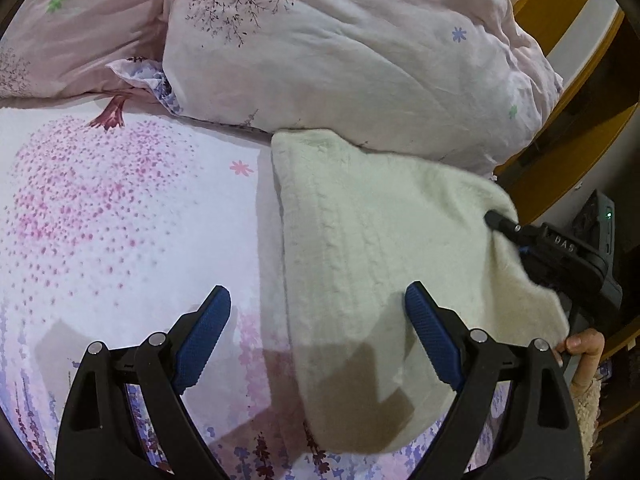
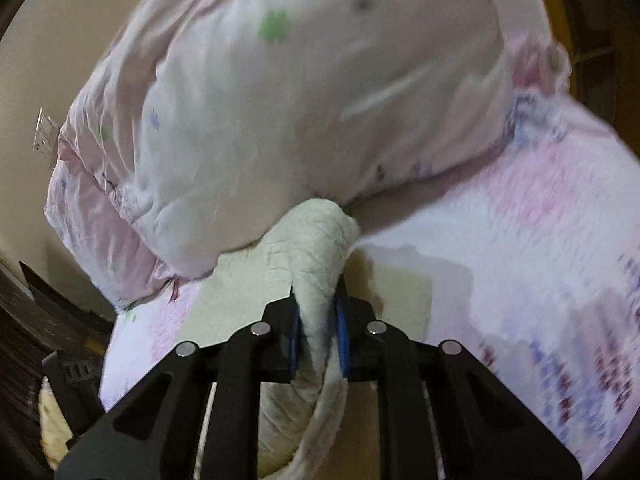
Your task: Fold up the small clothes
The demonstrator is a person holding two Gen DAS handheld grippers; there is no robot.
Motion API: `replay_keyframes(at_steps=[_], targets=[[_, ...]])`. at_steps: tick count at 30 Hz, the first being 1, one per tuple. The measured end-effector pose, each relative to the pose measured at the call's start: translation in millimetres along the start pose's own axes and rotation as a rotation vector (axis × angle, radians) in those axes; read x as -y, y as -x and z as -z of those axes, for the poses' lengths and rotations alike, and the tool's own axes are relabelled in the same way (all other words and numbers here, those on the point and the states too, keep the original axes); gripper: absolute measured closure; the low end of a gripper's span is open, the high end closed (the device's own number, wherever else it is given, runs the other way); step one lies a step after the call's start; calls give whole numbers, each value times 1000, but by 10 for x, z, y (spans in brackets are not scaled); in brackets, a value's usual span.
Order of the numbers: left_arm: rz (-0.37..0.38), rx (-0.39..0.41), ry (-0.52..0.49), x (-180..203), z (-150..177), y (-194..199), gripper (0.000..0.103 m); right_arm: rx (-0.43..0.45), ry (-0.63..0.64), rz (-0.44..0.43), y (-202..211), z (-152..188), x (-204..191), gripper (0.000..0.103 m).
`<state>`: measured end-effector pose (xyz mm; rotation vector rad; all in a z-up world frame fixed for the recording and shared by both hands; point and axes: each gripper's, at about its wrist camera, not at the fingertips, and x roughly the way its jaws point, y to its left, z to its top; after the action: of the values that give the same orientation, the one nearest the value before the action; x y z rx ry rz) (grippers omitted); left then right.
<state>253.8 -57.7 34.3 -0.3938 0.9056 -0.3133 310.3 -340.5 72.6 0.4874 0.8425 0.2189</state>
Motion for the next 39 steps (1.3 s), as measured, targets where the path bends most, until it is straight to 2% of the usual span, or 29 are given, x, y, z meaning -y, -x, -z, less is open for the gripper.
replay_keyframes(at_steps=[2, 5, 7, 10, 13, 18, 22, 23, 24, 25, 26, 28, 29, 30, 32, 33, 34, 36, 38, 39], targets=[[10, -13, -1, 7, 11, -29, 13, -28, -7, 48, -94, -20, 71, 89], [26, -33, 4, 2, 40, -59, 15, -138, -94, 133, -373, 39, 322, 84], [51, -45, 16, -6, 62, -55, 18, -152, -166, 113, -364, 83, 457, 63], [91, -63, 40, -40, 93, -20, 21, -126, -214, 59, -157, 110, 522, 44], [126, -84, 69, -85, 141, 14, 23, -111, -230, -11, 87, 169, 526, 38], [135, -125, 71, -26, 260, 34, 25, -170, -206, -84, 338, 309, 551, 38], [107, -133, 53, 32, 312, 60, 27, -213, -175, -95, 340, 417, 463, 39], [103, -133, 53, 33, 321, 66, 30, -218, -164, -87, 336, 439, 444, 40], [102, -133, 55, 36, 334, 73, 34, -225, -147, -72, 350, 468, 428, 52], [106, -135, 57, 44, 352, 72, 38, -233, -137, -65, 336, 489, 413, 71], [112, -138, 55, 55, 365, 67, 48, -245, -130, -64, 275, 521, 380, 79], [96, -129, 34, 95, 387, 70, 54, -238, -124, -68, 308, 560, 380, 85], [95, -126, 23, 107, 389, 73, 61, -225, -121, -79, 371, 558, 399, 85], [97, -120, 16, 108, 393, 85, 68, -206, -121, -119, 427, 565, 371, 86], [122, -113, 27, 66, 385, 110, 73, -166, -112, -217, 543, 574, 319, 87], [135, -112, 32, 26, 390, 125, 76, -154, -102, -237, 581, 581, 313, 87], [141, -110, 34, -13, 403, 137, 77, -142, -85, -231, 610, 597, 315, 87], [148, -107, 35, -70, 434, 143, 78, -139, -66, -146, 583, 647, 388, 87], [146, -100, 20, -76, 467, 152, 78, -187, -113, -86, 442, 714, 568, 87], [143, -95, 10, -59, 477, 160, 78, -204, -136, -84, 394, 746, 629, 86]])
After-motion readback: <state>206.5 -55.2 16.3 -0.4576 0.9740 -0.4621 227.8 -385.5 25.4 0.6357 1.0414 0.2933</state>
